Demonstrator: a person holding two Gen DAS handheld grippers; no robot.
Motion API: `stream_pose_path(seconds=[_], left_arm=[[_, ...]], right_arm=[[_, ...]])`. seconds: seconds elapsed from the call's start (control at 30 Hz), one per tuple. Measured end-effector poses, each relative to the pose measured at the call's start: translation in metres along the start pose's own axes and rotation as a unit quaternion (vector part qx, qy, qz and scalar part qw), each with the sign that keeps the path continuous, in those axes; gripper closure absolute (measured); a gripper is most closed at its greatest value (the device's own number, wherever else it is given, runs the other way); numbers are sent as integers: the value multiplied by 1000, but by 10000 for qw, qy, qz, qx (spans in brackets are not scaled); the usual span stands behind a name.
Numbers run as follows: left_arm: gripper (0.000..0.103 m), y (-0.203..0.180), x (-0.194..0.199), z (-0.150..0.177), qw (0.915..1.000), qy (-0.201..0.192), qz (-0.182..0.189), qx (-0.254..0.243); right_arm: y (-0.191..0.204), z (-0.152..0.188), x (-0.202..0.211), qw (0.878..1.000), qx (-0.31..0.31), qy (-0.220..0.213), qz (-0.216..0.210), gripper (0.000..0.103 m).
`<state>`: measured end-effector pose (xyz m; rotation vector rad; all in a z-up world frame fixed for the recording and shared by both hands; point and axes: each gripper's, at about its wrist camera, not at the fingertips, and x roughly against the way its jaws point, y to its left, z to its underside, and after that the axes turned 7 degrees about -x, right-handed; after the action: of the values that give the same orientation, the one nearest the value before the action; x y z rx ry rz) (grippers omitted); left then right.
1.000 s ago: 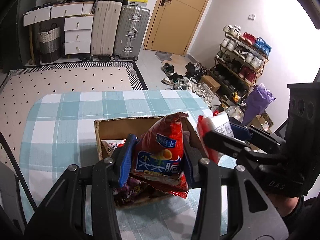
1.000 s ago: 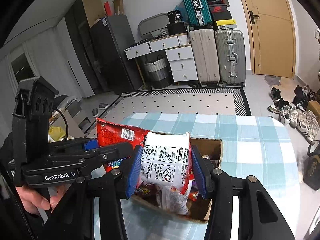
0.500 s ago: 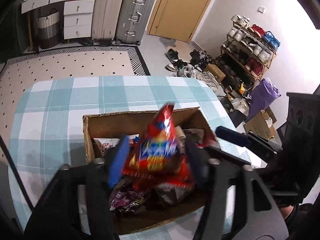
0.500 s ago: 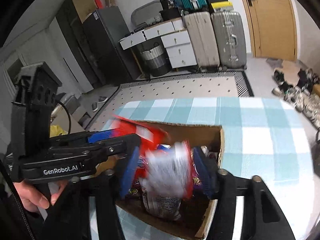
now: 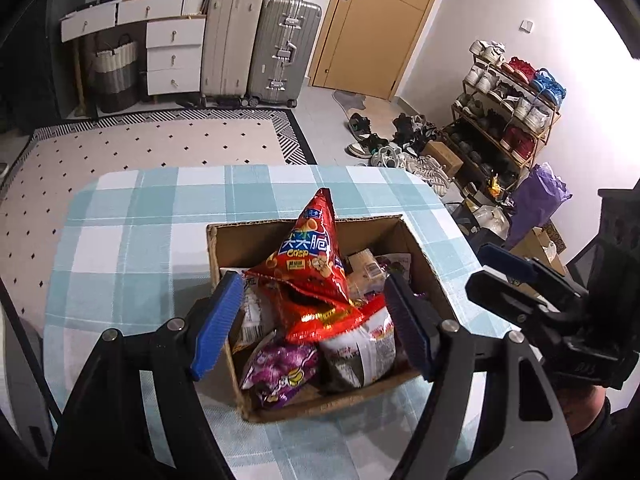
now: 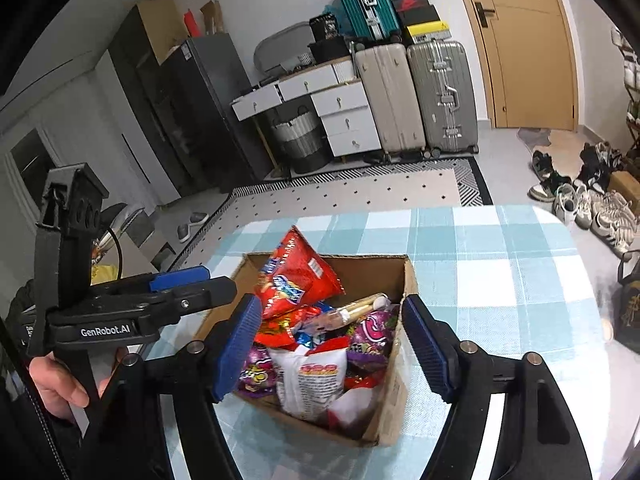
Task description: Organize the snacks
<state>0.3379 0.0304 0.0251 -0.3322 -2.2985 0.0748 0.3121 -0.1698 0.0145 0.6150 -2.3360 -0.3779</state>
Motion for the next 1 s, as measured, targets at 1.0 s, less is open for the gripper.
stream_pose_path(seconds=[1.0], left_arm=[[12,-40,160,86,9886,-1083,-1037,-149]], right_arm=[[62,75,143,9827,795,-1672,3,5]])
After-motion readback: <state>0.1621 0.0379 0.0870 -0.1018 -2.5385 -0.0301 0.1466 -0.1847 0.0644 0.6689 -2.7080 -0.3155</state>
